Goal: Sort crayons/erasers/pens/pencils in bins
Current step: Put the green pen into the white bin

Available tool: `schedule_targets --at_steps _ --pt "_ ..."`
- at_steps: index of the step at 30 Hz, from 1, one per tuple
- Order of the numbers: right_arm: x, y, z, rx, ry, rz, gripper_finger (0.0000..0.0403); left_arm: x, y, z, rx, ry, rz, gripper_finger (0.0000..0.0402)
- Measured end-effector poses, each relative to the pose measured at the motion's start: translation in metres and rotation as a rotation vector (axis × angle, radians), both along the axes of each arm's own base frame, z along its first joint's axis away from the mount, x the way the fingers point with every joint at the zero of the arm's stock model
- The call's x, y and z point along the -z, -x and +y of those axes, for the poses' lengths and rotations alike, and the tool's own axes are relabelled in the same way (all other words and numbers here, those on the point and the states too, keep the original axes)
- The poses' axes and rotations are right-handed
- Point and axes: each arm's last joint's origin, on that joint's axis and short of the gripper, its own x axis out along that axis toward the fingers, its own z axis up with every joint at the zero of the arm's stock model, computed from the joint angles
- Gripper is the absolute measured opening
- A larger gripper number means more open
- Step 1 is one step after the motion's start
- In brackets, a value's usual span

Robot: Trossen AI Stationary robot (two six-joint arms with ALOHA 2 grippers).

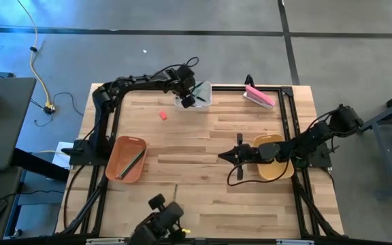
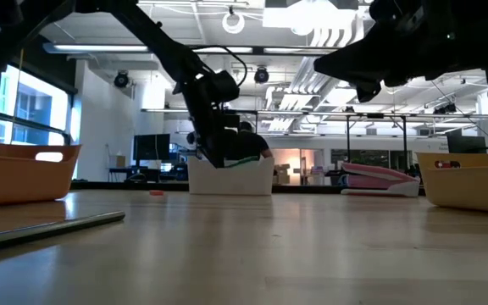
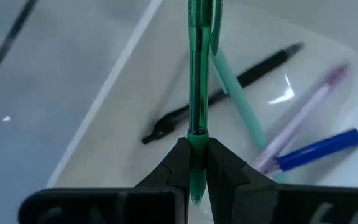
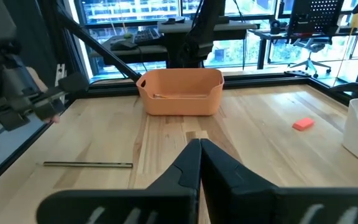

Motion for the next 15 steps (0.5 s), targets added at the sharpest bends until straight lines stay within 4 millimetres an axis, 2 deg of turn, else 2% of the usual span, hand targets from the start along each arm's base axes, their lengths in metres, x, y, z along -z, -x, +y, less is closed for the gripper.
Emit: schedule_targets --at_steps 8,15 --pt "0.0 0.0 -0.0001 0.003 -0.005 0.001 0.0 0.0063 -0.0027 -0.0029 0.056 0.034 0.024 0.0016" --pt "0.0004 0.0 -0.0002 0.008 -0.053 0.002 0.0 0.0064 -0.003 -0.0029 0.05 0.032 0.024 0.0052"
